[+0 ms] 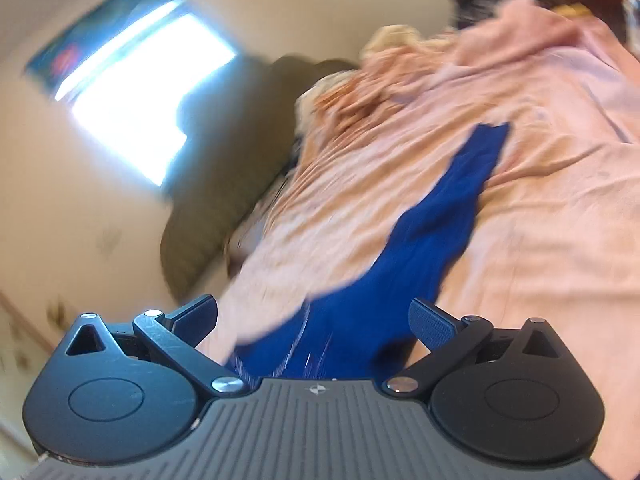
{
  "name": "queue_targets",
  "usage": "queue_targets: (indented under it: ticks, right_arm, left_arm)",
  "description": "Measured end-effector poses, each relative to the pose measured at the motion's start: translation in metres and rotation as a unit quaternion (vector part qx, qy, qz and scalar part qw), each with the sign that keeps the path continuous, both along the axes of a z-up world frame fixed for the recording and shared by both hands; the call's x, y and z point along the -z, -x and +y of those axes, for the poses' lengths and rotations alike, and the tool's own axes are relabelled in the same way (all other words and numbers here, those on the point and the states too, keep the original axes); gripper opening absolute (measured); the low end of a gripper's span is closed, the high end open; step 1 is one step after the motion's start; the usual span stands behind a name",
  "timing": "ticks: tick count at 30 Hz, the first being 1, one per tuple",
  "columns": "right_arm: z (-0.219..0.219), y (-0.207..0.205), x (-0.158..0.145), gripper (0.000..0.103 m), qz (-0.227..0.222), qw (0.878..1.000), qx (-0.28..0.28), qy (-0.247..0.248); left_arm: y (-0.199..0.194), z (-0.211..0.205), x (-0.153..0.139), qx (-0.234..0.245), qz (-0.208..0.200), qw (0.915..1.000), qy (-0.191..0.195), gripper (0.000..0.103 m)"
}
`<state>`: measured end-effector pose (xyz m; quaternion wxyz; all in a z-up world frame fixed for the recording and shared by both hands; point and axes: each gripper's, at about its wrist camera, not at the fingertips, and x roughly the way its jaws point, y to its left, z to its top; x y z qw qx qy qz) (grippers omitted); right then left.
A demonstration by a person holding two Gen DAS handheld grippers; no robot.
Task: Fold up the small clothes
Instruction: 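Grasp the short blue sleeve cuff with the right tool and lift it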
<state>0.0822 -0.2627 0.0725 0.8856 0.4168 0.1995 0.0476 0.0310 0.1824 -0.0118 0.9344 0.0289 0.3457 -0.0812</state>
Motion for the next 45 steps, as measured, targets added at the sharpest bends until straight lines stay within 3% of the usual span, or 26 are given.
queue_targets:
  ticks: [3,6,10,11,14,17,21,23,25,26,30,35,39,41,45]
  right_arm:
    - [-0.066,-0.040,0.009,0.095,0.008,0.997,0.052,-0.051]
    - [-0.120,-0.074,0.028,0.094,0.021,0.991,0.102,-0.086]
    - [-0.144,-0.115,0.069,0.080,0.045,0.984,0.119,-0.122]
    - [-0.144,-0.126,0.078,0.073,0.056,0.984,0.120,-0.118]
    - [-0.135,-0.154,0.093,0.072,0.082,0.987,0.116,-0.073]
    - [-0.134,-0.173,0.104,0.056,0.105,0.984,0.143,-0.026]
    - [-0.130,-0.186,0.112,0.041,0.101,0.984,0.146,0.000]
    - [-0.125,-0.190,0.110,0.041,0.097,0.985,0.143,0.018]
    - [-0.126,-0.182,0.104,0.015,0.096,0.984,0.146,0.031]
    - [-0.126,-0.183,0.103,0.009,0.100,0.984,0.146,0.034]
    - [-0.118,-0.151,0.081,0.009,0.052,0.986,0.154,0.047]
    - [-0.080,-0.108,0.004,0.009,-0.030,0.988,0.108,0.110]
    - [-0.013,-0.073,-0.067,0.009,-0.112,0.977,0.034,0.177]
    - [0.031,-0.065,-0.088,0.009,-0.138,0.973,-0.018,0.183]
    - [0.138,-0.064,-0.082,0.009,-0.146,0.959,-0.130,0.208]
  left_arm:
    - [0.000,0.000,0.000,0.000,0.000,1.0000,0.000,0.103]
    - [0.000,0.000,0.000,-0.001,0.000,1.0000,0.001,0.103]
    - [-0.001,0.000,0.000,-0.003,0.000,1.0000,0.001,0.103]
    - [-0.001,0.000,0.000,-0.003,0.000,1.0000,0.002,0.103]
    - [0.000,0.001,-0.001,-0.003,-0.001,1.0000,0.006,0.103]
    - [0.000,0.002,-0.001,-0.004,-0.001,0.9999,0.010,0.103]
    - [0.000,0.003,-0.001,-0.006,-0.002,0.9999,0.015,0.103]
    - [0.000,0.004,-0.001,-0.007,-0.003,0.9998,0.019,0.103]
    - [0.000,0.005,-0.001,-0.008,-0.003,0.9997,0.023,0.103]
    - [0.000,0.005,-0.001,-0.008,-0.003,0.9996,0.025,0.103]
    - [0.000,0.007,-0.002,-0.009,-0.004,0.9995,0.030,0.103]
    - [0.001,0.013,-0.003,-0.010,-0.006,0.9987,0.050,0.103]
    - [0.002,0.021,-0.003,-0.014,-0.010,0.9966,0.081,0.103]
    - [0.003,0.025,-0.003,-0.015,-0.011,0.9950,0.098,0.103]
    - [0.003,0.031,-0.004,-0.018,-0.013,0.9925,0.121,0.103]
